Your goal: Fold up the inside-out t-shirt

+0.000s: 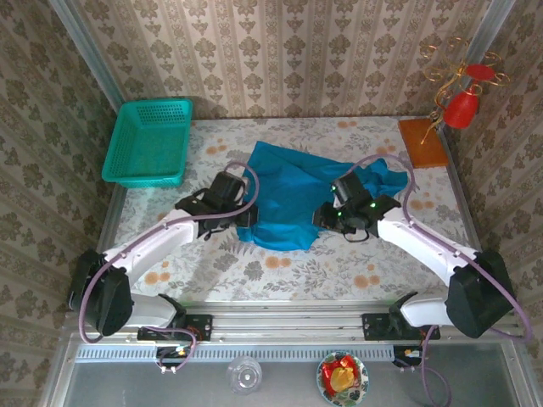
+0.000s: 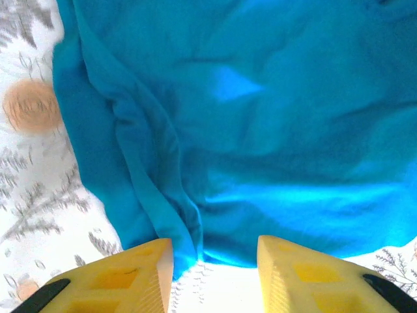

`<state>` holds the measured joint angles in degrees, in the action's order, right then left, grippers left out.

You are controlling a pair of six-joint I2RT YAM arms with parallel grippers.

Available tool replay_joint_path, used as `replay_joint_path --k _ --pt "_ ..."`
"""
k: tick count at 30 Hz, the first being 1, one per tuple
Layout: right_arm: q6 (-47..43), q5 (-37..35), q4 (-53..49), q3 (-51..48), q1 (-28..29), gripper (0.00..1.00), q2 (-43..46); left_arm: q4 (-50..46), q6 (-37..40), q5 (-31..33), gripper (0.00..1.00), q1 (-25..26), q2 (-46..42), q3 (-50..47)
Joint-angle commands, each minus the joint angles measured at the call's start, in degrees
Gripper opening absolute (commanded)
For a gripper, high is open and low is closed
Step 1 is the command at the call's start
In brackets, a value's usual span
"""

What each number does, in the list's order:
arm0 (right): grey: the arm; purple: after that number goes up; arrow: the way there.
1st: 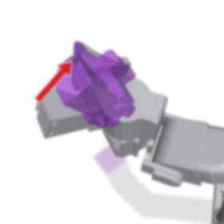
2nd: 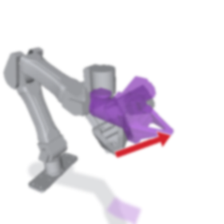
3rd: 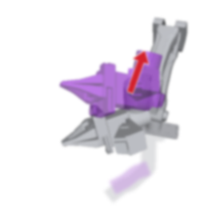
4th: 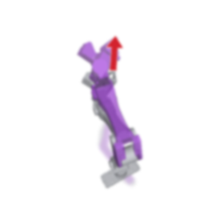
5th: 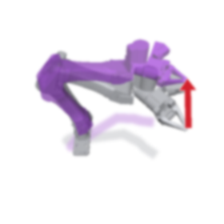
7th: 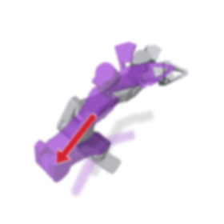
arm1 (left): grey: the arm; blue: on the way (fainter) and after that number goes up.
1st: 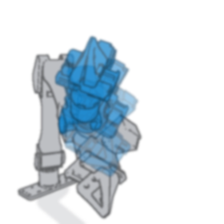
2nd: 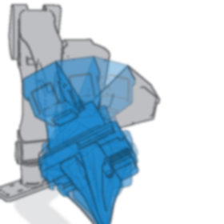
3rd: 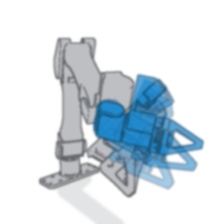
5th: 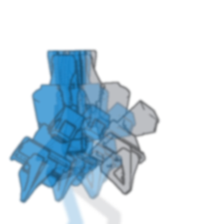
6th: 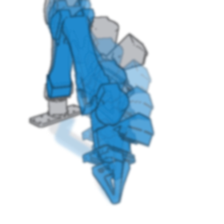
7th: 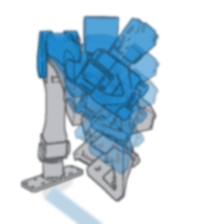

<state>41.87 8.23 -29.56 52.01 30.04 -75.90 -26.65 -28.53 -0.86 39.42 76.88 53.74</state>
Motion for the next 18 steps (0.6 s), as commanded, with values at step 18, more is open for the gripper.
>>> replay_joint_path --k 18 --pt "8.25 0.89 9.78 -1.32 10.73 0.5 -15.54 -8.12 -10.85 13.21 0.32 7.94 21.08 9.15"
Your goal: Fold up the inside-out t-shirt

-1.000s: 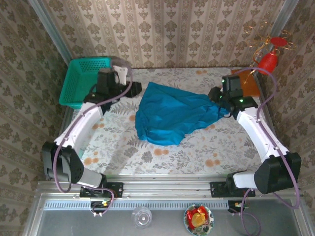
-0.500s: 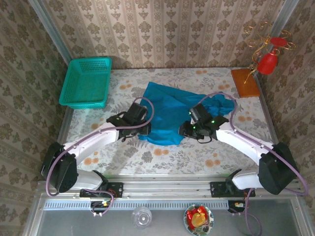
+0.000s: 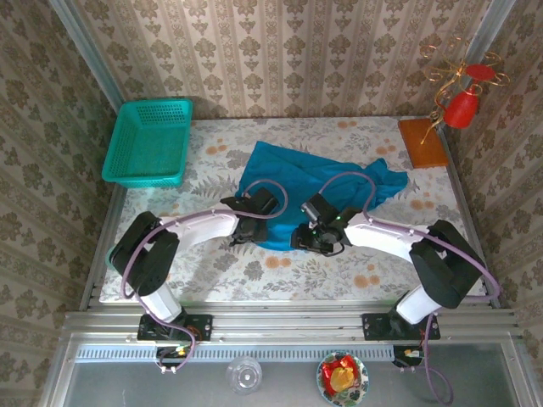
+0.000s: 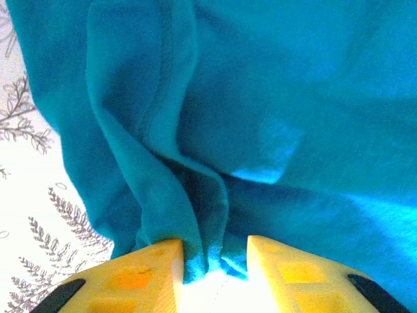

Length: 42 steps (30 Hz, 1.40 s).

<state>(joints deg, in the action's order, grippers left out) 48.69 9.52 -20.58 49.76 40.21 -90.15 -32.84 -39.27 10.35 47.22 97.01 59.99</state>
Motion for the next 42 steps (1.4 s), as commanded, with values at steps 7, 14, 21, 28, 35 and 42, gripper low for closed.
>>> replay_joint_path --k 7,14,21,28,35,42 --pt "1.54 -4.35 -0.05 0.51 0.97 0.4 -2.05 -4.63 1.85 4.87 0.31 -0.02 3.81 6.03" --pt "1.78 -5.03 -0.43 0.78 1.01 0.37 -2.31 -4.37 2.88 3.35 0.29 -0.1 6.45 6.4" --pt "2.1 -6.04 -0.59 0.6 1.01 0.32 -2.49 -5.41 3.12 4.4 0.29 -0.03 8.23 6.36" --pt "1.54 -9.44 -2.86 0.9 1.01 0.15 -0.32 -5.66 4.36 4.86 0.22 -1.18 8.25 5.23" --pt "-1.52 -14.56 -8.51 2.14 -1.34 0.0 6.12 -2.66 5.24 3.05 0.06 -4.77 1.83 0.97" --pt "-5.71 -16.09 -15.52 4.61 -8.74 0.0 16.61 3.98 8.83 -4.39 0.0 -9.07 -12.23 -2.58"
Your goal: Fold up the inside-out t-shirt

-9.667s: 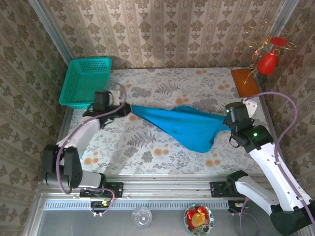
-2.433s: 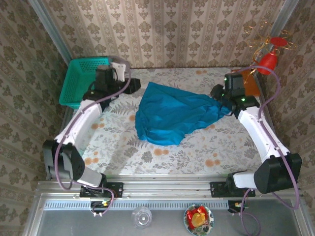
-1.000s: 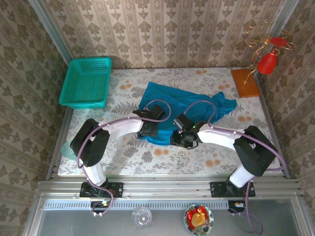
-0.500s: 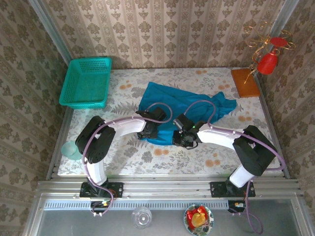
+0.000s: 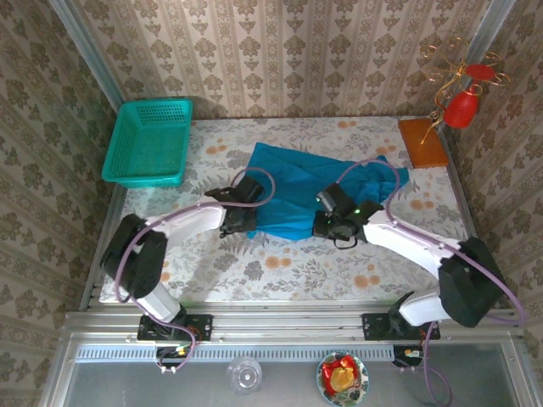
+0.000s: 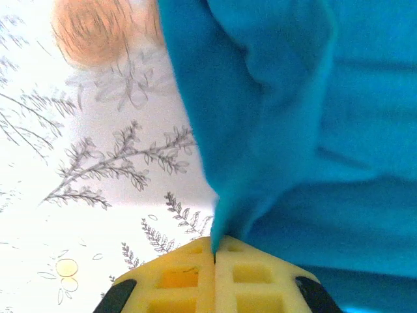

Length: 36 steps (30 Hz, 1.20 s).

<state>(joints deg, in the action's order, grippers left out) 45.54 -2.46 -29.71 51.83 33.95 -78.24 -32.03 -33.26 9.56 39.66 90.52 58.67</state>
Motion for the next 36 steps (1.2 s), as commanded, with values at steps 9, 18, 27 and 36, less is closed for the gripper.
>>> replay_joint_path --k 9,18,27,36 --pt "-8.74 -8.08 -17.12 11.37 -11.73 0.0 20.08 9.58 7.58 -15.98 0.0 -9.42 -26.16 -0.86" --pt "-15.98 -3.55 -14.32 17.93 -11.98 0.0 29.15 10.53 10.43 -26.77 0.0 -17.47 -33.95 5.15" --pt "-13.86 1.63 -15.92 14.03 -12.48 0.0 16.03 7.33 10.72 -35.83 0.0 -21.84 -18.76 2.13" --pt "-11.98 4.28 -10.89 7.13 -15.53 0.0 9.09 23.68 6.41 -45.83 0.13 -24.19 -8.74 -6.76"
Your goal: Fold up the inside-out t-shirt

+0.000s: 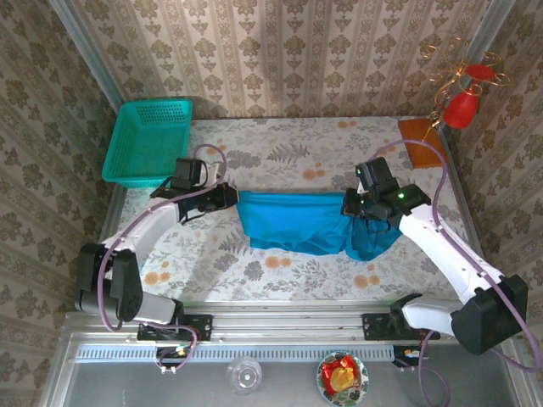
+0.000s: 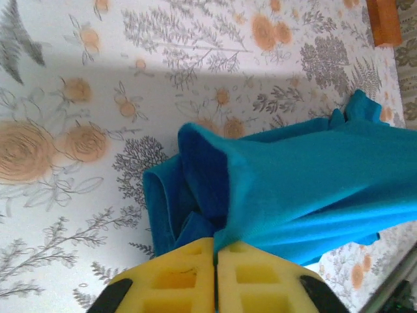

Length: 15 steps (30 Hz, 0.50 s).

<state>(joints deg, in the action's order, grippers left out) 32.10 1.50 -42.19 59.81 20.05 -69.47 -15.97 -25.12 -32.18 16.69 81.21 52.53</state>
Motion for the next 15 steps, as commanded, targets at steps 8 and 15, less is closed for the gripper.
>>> replay_joint_path --k 8,15 --pt "1.92 3.25 3.61 -3.27 -4.69 0.0 -0.04 16.91 -4.62 -10.27 0.32 -1.03 6.45 -5.23" --pt "1.74 4.22 4.14 -4.42 -6.06 0.0 -0.71 16.48 1.04 -10.92 0.4 4.58 11.43 -3.27"
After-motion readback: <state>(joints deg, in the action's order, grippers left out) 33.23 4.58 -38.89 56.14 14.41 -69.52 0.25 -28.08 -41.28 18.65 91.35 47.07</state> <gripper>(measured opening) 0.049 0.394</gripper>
